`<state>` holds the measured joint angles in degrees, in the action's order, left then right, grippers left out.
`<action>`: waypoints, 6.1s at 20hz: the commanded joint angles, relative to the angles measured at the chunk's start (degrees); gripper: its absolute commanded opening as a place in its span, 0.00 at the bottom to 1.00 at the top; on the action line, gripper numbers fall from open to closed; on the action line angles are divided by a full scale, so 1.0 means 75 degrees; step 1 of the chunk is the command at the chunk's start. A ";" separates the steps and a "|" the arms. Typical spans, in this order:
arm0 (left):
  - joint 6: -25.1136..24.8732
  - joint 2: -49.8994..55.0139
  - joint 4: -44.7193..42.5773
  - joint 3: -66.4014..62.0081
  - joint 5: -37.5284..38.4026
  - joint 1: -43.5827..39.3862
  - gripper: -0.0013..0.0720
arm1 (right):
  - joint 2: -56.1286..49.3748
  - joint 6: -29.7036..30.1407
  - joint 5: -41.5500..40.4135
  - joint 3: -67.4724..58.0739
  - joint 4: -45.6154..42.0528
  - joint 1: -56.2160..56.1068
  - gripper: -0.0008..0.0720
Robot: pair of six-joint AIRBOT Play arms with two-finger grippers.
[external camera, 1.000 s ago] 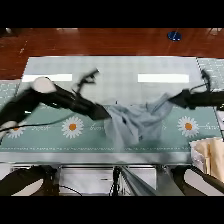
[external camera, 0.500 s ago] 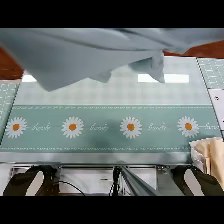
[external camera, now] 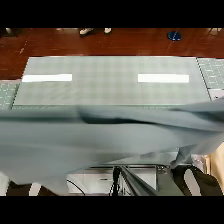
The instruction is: Fold the shirts.
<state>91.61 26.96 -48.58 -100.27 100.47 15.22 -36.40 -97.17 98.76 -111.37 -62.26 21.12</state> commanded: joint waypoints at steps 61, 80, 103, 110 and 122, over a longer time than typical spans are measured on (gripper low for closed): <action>-0.1428 0.4774 -0.0571 1.0185 -0.4925 -0.2098 0.75 | -0.2489 0.3063 -0.4561 0.7819 -0.2226 0.0114 0.63; -0.2760 0.4357 -0.0233 1.0182 -0.3439 -0.2063 0.05 | -0.3733 0.4194 -0.3194 0.9789 0.1335 0.2022 0.76; -0.3264 0.2961 0.1798 0.7064 -0.3042 -0.1411 0.05 | -0.2882 0.4313 -0.4164 0.8017 0.4473 -0.0807 0.05; -0.2722 0.0726 0.2594 0.1778 -0.5301 0.1113 0.05 | -0.0347 0.3413 -0.6024 0.3395 0.4427 -0.0807 0.05; -0.1023 -0.1107 -0.0930 0.0574 -0.2378 0.2028 0.05 | 0.0338 0.0379 -0.2334 0.0067 -0.0697 -0.0807 0.05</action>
<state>80.93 20.78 -50.24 -95.33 71.57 29.95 -35.40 -90.98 74.06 -108.18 -61.52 15.09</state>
